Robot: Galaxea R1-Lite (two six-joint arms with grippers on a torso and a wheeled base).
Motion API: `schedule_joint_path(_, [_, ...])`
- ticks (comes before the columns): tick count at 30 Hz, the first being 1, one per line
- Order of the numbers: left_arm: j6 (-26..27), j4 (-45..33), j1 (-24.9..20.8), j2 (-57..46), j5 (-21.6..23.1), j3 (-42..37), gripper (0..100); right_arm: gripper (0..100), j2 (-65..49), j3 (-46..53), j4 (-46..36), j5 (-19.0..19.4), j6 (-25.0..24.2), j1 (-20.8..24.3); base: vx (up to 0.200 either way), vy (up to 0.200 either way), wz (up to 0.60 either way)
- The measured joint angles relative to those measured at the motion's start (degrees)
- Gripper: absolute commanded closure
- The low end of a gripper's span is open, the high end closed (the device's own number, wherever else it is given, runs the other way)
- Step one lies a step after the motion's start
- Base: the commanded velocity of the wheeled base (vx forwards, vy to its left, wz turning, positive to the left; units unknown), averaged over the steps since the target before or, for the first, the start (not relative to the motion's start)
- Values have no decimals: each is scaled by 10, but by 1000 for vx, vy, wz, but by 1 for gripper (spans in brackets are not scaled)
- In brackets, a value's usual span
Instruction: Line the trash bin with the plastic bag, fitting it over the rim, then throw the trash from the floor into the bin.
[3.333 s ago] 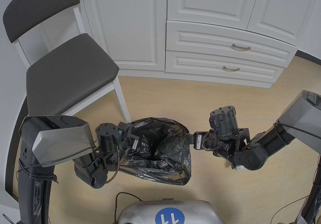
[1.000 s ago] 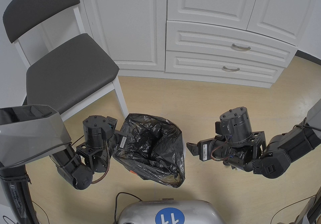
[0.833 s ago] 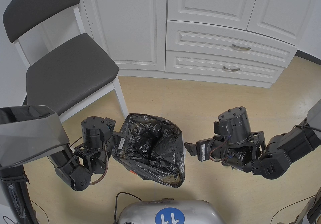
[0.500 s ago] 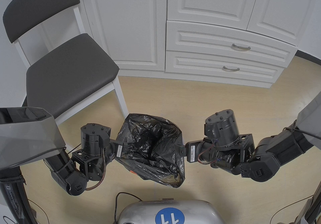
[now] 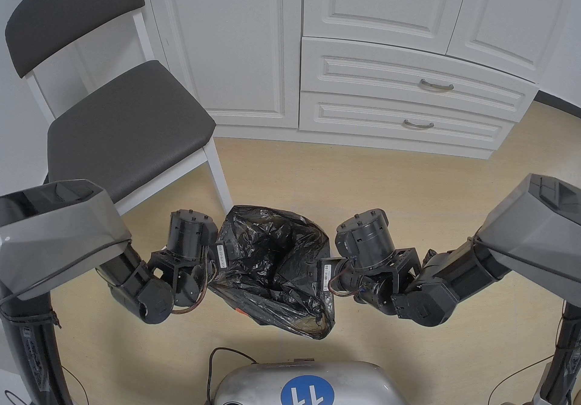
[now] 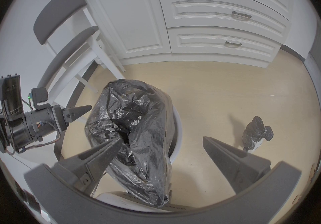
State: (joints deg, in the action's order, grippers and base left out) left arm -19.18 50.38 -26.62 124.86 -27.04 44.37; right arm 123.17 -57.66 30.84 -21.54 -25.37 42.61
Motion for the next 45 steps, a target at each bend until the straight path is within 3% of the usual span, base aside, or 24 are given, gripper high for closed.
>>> schedule_joint_path(4, [-40,-39,10,37,1,50,0,0,23,-15,-2,-5,-2,-14,0,0,0])
schedule_joint_path(10, [-42,-42,23,68,4,77,0,0,40,-28,-46,-6,-2,-32,0,0,0])
schedule_joint_path(20, [-40,-34,64,78,5,80,0,0,58,-55,-72,-6,-5,-53,0,0,0])
schedule_joint_path(45, [-45,-33,74,80,5,82,0,0,69,-64,-74,-6,-4,-73,0,0,0])
